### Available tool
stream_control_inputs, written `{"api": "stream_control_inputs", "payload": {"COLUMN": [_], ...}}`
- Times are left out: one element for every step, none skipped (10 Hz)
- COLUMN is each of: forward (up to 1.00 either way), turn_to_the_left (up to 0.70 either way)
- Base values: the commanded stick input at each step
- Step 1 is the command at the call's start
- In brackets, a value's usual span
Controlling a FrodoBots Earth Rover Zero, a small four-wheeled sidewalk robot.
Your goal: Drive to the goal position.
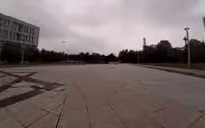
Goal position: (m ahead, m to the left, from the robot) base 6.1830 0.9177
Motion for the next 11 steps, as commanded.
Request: {"api": "stream_control_inputs", "payload": {"forward": [0.70,0.70,0.70,0.70,0.70,0.70,0.70,0.70,0.70,0.70,0.70], "turn_to_the_left": [0.00,0.00,0.00,0.00,0.00,0.00,0.00,0.00,0.00,0.00,0.00]}}
